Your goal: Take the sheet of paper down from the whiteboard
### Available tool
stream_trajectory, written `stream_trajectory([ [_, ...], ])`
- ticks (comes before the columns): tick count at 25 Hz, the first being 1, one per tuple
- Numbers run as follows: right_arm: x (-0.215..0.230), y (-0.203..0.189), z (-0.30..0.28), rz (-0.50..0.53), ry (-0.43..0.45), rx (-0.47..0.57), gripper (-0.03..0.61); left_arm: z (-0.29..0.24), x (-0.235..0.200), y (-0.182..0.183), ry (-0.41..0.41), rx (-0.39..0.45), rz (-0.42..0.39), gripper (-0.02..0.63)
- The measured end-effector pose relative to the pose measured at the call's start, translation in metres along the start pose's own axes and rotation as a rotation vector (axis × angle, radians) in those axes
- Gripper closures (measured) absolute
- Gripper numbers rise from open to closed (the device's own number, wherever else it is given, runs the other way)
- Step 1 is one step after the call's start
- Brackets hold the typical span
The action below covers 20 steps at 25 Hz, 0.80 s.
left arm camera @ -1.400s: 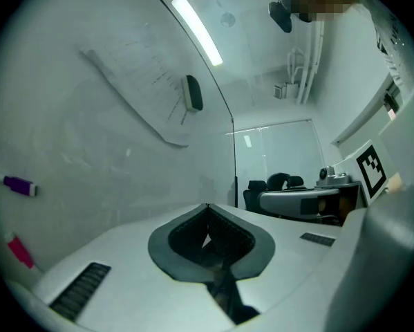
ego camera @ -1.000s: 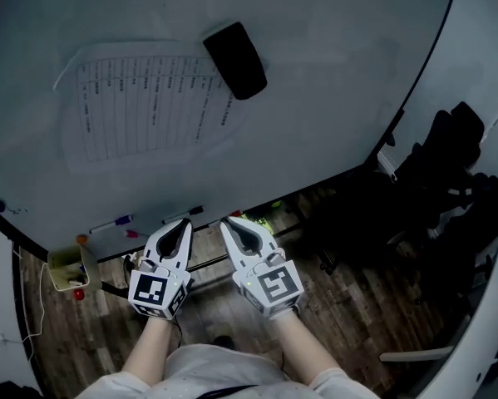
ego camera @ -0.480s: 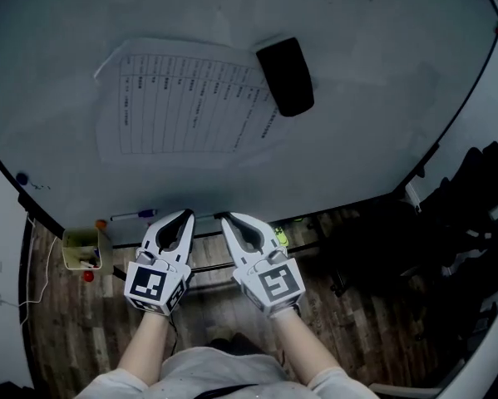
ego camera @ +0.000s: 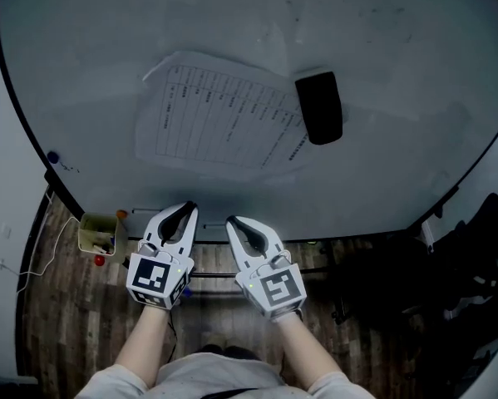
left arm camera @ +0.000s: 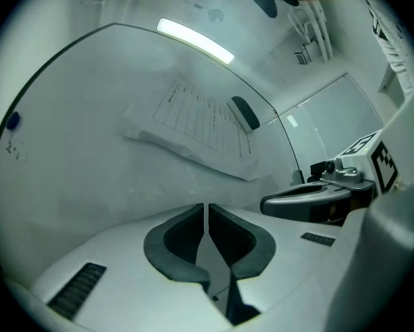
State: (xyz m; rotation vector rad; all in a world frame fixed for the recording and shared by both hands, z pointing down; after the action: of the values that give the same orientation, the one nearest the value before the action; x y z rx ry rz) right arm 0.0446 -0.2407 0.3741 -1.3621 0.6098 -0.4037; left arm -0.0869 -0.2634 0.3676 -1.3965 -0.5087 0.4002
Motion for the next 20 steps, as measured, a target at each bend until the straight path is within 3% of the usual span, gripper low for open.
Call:
stream_trajectory([
  [3, 0.006, 0.009, -0.001, 0.026, -0.005, 0.007, 0.560, 0.004, -0.011, 0.009, 0.057, -0.017, -0.045, 0.581],
  [5, 0.010, 0.015, -0.003, 0.036, -0.010, 0.013, 0.560, 0.005, -0.020, 0.015, 0.100, -0.046, -0.090, 0.494],
  [8, 0.014, 0.020, -0.006, 0.038, -0.007, 0.024, 0.560, 0.007, -0.037, 0.018, 0.159, -0.071, -0.146, 0.468],
  [14, 0.012, 0.023, -0.010, 0.049, 0.017, 0.030, 0.560, 0.014, -0.057, 0.045, 0.232, -0.030, -0.167, 0.429],
  [17, 0.011, 0.027, -0.013, 0.056, 0.029, 0.038, 0.560, 0.016, -0.064, 0.057, 0.272, -0.022, -0.197, 0.378],
  [20, 0.010, 0.027, -0.014, 0.063, 0.041, 0.036, 0.560, 0.018, -0.070, 0.065, 0.275, 0.008, -0.210, 0.350],
])
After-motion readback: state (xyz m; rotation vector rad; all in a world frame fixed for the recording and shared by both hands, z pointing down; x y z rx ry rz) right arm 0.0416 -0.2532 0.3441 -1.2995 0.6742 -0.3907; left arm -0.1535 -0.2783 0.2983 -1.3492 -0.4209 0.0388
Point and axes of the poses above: the fingertips, and each gripper's own axes: z backward along the fingers, x to its right, y out of its top, the point moved 6 cm from there along z, backward along the fingers, and after that the axes turned 1 degree about y, right-handed, at the moved point
